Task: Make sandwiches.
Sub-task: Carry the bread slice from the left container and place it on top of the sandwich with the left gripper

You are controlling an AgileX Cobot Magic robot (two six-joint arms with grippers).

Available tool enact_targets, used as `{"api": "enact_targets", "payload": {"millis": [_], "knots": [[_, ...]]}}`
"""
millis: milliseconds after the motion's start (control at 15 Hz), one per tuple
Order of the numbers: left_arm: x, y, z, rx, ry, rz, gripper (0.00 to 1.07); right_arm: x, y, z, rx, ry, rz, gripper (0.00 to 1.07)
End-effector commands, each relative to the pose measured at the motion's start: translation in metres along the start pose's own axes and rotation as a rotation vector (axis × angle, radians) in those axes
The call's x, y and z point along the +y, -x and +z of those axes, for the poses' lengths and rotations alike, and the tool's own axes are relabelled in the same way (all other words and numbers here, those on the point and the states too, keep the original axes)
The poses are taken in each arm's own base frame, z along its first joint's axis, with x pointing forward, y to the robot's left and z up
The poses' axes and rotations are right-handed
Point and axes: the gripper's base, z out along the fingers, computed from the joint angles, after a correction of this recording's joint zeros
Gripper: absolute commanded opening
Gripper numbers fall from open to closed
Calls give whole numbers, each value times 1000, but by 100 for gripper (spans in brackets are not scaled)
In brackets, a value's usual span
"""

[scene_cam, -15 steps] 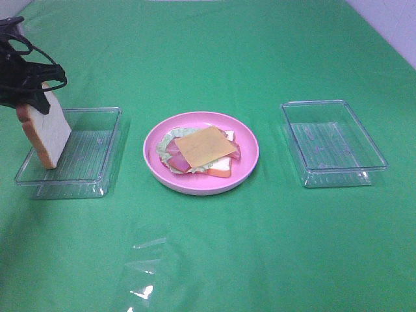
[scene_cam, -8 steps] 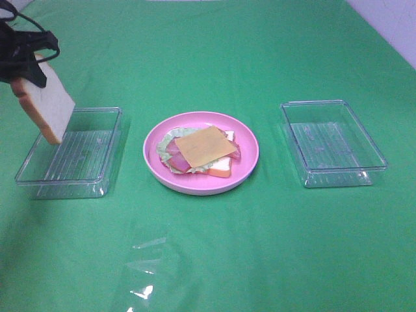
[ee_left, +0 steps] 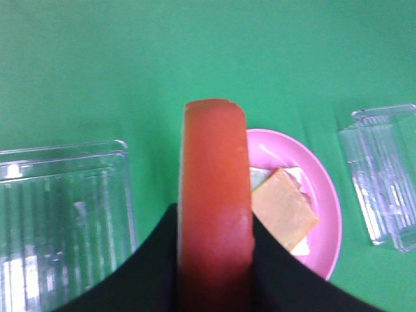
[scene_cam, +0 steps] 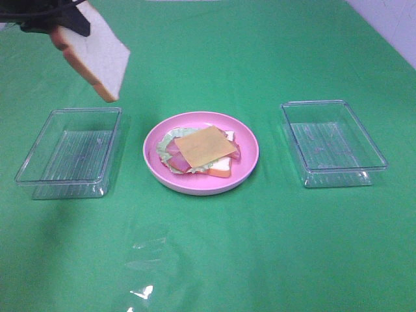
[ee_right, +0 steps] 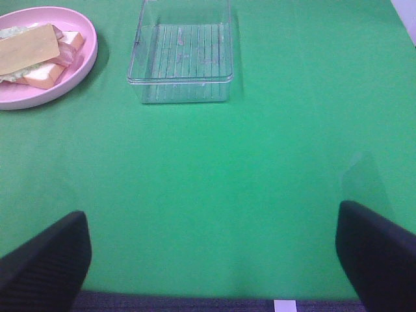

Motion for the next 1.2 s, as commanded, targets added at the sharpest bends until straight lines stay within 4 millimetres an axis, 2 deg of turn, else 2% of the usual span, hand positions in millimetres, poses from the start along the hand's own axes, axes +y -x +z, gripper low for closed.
{"api": "enact_targets", "payload": {"millis": [67,200,267,600,800,933,1200], "knots": [[-21,-4,15,-17,-68,-23,8,0,-3,-3,-36,-2,-5,99],[-39,-15,39,1,-112,-42,8,0,-3,-3,-36,-2,-5,99],[-52,-29,66,37,-142,-69,8,0,-3,-3,-36,-2,-5,99],[-69,-60,117,98,-164,-139,8,0,-3,-3,-36,-2,-5,99],[-67,-71,134,135,-151,-147,8,0,-3,-3,-36,-2,-5,99],[-58,-82,151,175,-126,-158,8,0,-3,-3,-36,-2,-5,99],[-50,-91,165,206,-99,-152,8,0,-3,-3,-36,-2,-5,99]]}}
